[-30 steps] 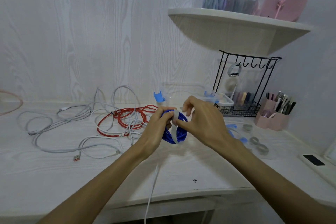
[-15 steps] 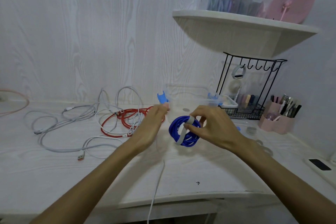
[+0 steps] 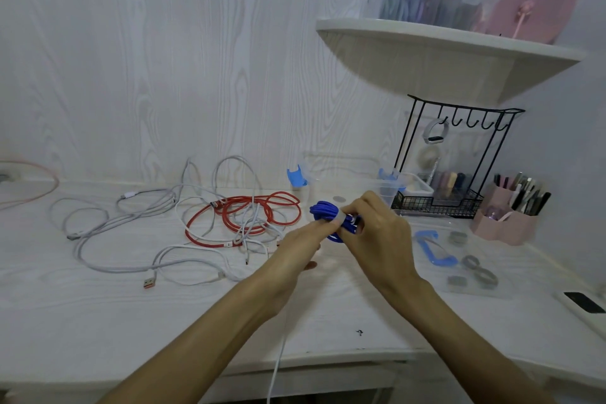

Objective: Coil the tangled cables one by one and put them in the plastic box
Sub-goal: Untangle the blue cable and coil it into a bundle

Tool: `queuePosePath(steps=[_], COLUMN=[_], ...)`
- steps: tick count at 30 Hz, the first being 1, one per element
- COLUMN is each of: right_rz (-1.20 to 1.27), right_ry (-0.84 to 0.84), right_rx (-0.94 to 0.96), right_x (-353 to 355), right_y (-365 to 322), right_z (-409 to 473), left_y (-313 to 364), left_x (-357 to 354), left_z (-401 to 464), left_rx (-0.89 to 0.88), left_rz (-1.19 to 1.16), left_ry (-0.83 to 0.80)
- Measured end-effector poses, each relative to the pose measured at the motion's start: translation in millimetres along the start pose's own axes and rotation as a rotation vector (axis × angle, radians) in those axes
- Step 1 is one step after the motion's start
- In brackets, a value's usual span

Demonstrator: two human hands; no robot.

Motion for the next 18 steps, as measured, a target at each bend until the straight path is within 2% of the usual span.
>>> queuePosePath(steps=[5, 9, 12, 14, 16, 18], right_rz=[0.099, 0.429, 0.657, 0.681, 0.596, 0.514], right_ry=[-0.022, -0.232, -0.271, -0.360, -0.529, -0.683], right_rx=[-0.023, -0.116, -0.416, -0.565, -0.507, -0.351], right_x=[2, 9, 19, 22, 22, 23], right_y=[-12, -18, -9, 2, 11, 17], right_z=[-7, -16, -8, 5, 19, 32], left_y=[-8, -7, -7, -7, -6, -4], left_x=[-1, 8, 19, 22, 24, 25], left_z=[-2, -2, 2, 4, 5, 5], left_rx=[-0.157, -0.250, -0.248, -0.233, -0.222, -0.217], left_rz=[-0.094, -0.194, -0.120, -0.052, -0.017, -0.014], left_ry=[-0.061, -0.098, -0.089, -0.081, -0.091, -0.117])
Point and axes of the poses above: each hand's wrist, its own z-axis towards the middle knuckle, its own x-axis out of the back of the hand, y = z × x, the point moved 1 cm from there along z, towards the middle knuckle, and after that the axes turned 14 degrees about -z, right-handed, at the moved point
